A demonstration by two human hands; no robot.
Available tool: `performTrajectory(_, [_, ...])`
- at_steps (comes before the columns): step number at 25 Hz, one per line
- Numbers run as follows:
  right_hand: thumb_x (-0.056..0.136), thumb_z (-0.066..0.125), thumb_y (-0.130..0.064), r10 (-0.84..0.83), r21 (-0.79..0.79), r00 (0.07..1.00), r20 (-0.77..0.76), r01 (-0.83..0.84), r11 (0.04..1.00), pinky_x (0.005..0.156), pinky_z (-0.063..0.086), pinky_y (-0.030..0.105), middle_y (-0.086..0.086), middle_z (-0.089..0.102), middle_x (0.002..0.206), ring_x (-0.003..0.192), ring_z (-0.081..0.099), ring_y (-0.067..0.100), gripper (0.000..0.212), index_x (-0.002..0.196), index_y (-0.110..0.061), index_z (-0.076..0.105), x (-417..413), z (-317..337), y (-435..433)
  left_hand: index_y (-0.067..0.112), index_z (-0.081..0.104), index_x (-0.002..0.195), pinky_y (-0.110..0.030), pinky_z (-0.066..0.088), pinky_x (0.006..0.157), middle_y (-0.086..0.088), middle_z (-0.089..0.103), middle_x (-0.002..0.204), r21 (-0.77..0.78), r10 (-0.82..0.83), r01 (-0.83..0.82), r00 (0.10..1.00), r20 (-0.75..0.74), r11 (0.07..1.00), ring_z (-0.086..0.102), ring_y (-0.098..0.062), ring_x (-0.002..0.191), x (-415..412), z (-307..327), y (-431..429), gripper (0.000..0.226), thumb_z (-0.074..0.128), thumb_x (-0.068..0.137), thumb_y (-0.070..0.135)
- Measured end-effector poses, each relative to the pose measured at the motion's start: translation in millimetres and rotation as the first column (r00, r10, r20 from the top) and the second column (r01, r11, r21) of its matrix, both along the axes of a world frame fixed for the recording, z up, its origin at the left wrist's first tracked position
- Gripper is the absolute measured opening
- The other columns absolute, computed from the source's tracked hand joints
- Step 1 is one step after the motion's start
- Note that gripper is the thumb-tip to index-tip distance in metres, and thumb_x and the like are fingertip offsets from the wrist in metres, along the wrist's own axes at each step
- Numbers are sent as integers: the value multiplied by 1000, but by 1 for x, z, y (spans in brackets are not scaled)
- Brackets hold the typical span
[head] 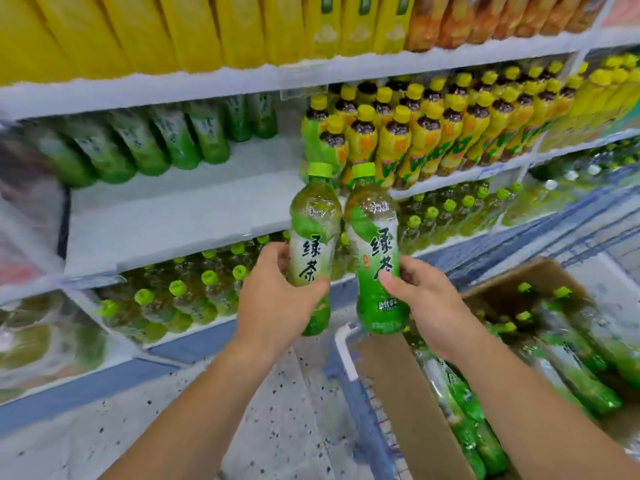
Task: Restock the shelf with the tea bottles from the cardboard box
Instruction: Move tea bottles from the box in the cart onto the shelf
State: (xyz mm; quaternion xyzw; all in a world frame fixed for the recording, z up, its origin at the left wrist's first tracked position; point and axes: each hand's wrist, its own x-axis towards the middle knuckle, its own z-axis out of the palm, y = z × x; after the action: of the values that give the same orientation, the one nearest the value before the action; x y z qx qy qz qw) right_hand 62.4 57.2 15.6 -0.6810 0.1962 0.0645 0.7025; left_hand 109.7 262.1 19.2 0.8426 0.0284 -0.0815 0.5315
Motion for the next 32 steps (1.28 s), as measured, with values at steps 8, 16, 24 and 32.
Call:
performTrajectory(8, [97,59,-13,47,-57,996,74,-43,997,82,57,33,-1,75,111,103,71,17,26,121,-19,66,120,-24,112,34,54,107,-27,50,64,21,62,90,39,92,-95,994,57,995,62,5,78,107,-23,114,45,82,72,37])
performTrajectory(16, [99,55,-10,54,-61,979,198,-43,997,84,58,31,-6,74,112,103,71,12,27,122,-21,63,222,-75,134,35,53,101,-34,57,70,19,64,88,38,137,-144,980,147,989,65,-1,80,193,-70,119,41,83,72,36])
performTrajectory(24, [97,56,-6,35,-70,926,376,-9,998,91,56,30,-2,71,119,109,67,11,35,130,-17,58,267,-130,115,35,51,101,-14,47,64,20,64,90,-65,144,-130,942,303,989,60,11,80,228,-108,96,45,85,72,27])
performTrajectory(32, [99,56,-24,170,-267,863,475,-43,963,104,48,39,-12,62,134,122,59,8,44,142,-31,47,291,-151,103,31,47,109,-16,42,60,19,58,92,-152,188,-129,855,484,980,55,8,80,251,-140,76,48,83,77,35])
